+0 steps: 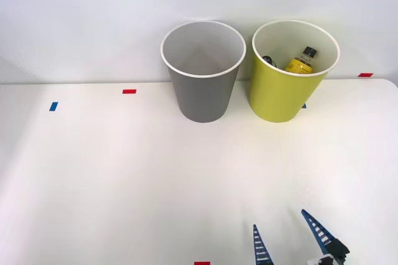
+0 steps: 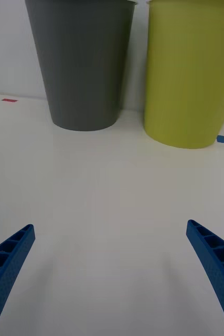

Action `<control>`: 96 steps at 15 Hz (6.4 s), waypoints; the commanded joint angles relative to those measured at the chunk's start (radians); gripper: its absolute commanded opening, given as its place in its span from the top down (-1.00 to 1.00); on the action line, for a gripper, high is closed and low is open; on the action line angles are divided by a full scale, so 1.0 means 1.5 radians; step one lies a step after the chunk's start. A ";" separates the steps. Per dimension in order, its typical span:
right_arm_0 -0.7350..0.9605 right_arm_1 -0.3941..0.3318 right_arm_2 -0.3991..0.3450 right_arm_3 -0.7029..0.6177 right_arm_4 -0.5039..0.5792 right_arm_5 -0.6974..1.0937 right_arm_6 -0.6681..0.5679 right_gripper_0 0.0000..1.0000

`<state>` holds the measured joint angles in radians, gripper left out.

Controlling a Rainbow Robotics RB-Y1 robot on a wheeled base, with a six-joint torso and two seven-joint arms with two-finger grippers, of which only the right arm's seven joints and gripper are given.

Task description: Put cans in the gray bin, plastic bottles in the light green bin

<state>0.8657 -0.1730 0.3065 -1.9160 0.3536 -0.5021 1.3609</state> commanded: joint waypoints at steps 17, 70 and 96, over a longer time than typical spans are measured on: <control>0.002 -0.019 0.019 0.038 -0.117 -0.100 0.161 -1.00; 0.002 -0.019 0.019 0.038 -0.117 -0.100 0.161 -1.00; 0.002 -0.019 0.019 0.038 -0.117 -0.100 0.161 -1.00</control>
<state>0.8682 -0.2009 0.3344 -1.8592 0.1779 -0.6519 1.6030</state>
